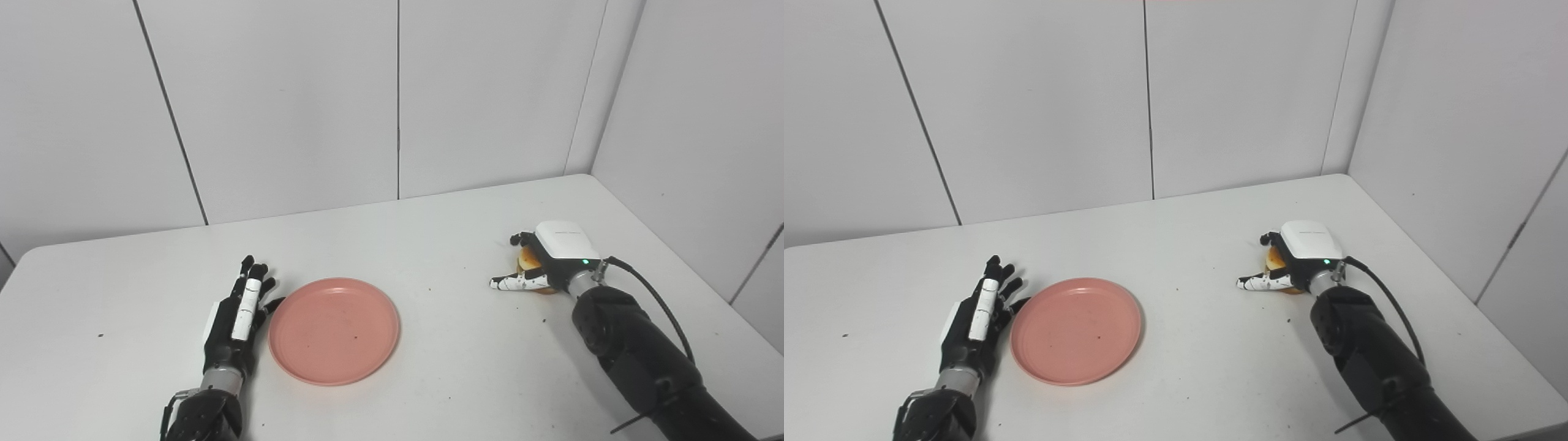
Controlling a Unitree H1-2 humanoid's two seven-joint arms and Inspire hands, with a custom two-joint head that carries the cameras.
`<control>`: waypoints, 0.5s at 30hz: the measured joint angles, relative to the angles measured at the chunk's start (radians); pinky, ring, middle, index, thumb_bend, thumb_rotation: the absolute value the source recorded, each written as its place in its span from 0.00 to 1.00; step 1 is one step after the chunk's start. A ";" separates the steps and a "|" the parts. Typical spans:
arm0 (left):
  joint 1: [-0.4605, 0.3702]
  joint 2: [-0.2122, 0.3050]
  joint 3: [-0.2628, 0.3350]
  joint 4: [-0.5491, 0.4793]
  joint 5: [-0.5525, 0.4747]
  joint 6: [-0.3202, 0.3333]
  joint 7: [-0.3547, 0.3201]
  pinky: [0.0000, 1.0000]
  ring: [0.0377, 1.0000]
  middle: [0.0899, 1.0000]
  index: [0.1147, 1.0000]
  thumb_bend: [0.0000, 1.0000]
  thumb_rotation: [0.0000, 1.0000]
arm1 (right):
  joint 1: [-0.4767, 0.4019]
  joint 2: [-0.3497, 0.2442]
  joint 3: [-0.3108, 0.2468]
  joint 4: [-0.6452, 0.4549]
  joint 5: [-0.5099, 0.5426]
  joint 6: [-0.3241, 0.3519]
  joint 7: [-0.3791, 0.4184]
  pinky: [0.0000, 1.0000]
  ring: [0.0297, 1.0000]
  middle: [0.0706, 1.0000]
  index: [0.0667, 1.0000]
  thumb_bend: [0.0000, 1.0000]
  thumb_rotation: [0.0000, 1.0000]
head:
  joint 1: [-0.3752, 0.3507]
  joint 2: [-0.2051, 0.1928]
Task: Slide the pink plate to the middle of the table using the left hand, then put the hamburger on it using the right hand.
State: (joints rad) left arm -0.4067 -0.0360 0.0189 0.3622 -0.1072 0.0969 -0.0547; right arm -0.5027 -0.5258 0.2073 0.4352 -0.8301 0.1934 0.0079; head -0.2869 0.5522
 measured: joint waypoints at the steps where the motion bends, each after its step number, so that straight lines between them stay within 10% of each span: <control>1: 0.000 0.000 0.000 0.000 0.000 0.000 -0.001 0.79 0.93 0.96 1.00 0.86 0.85 | 0.000 0.000 0.000 0.003 0.002 0.000 -0.003 0.54 0.63 0.70 0.69 0.71 0.63 | 0.000 0.000; 12: 0.000 0.000 0.000 -0.003 0.000 0.005 -0.003 0.80 0.93 0.96 1.00 0.85 0.86 | -0.009 -0.006 0.019 0.003 0.003 0.000 -0.021 0.53 0.61 0.64 0.65 0.72 0.52 | 0.002 0.000; 15: -0.001 -0.001 0.002 -0.003 -0.001 0.005 -0.004 0.67 0.92 0.96 1.00 0.85 0.83 | -0.002 -0.007 0.021 -0.030 -0.002 0.000 -0.021 0.54 0.60 0.64 0.64 0.71 0.50 | 0.005 0.005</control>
State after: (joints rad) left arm -0.4073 -0.0372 0.0214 0.3595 -0.1087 0.1022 -0.0586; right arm -0.5051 -0.5333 0.2287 0.4047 -0.8324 0.1934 -0.0128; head -0.2823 0.5568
